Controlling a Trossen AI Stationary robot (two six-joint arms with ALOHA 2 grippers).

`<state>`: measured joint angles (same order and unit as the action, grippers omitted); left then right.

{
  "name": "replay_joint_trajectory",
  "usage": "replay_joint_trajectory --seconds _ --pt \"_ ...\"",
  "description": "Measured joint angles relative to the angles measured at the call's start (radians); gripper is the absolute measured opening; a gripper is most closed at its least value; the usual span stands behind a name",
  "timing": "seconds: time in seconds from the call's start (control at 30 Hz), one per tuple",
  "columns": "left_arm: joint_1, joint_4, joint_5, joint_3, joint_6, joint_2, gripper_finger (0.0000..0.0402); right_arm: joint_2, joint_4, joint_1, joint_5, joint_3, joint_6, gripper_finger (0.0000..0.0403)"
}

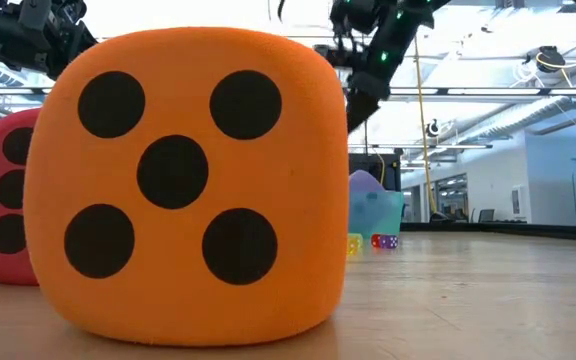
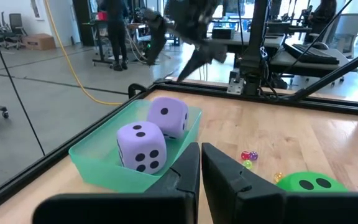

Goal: Pick & Place Dice
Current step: Put the big purple dice into the green bin

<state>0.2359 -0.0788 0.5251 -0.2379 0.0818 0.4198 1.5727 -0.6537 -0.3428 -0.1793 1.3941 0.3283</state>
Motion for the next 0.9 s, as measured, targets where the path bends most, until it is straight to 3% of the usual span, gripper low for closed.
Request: replay_joint_trajectory --seconds 0.13,0.27,0.33,0.7,0.8,0.9 --pt "0.0 0.0 0.0 0.0 0.003 0.0 0.0028 -0.007 -0.014 0.001 0.054 0.0 -0.01 0.0216" --pt "0.0 0.0 0.0 0.0 0.004 0.0 0.0028 0.005 -0.039 -0.004 0.092 0.0 -0.022 0.0061" --pt "0.0 0.0 0.0 0.0 0.005 0.0 0.0028 0.015 -0.039 -0.011 0.127 -0.005 -0.014 0.0017" --pt "0.0 0.0 0.0 0.0 0.006 0.0 0.0028 0.011 0.008 -0.083 0.156 -0.176 -0.028 0.0005" --pt "0.0 0.0 0.0 0.0 0.005 0.0 0.0028 0.006 0.079 -0.088 0.135 -0.233 -0.027 0.0002" --pt "0.0 0.0 0.0 0.0 0.006 0.0 0.0028 0.003 0.181 -0.088 0.181 -0.269 -0.025 0.0002"
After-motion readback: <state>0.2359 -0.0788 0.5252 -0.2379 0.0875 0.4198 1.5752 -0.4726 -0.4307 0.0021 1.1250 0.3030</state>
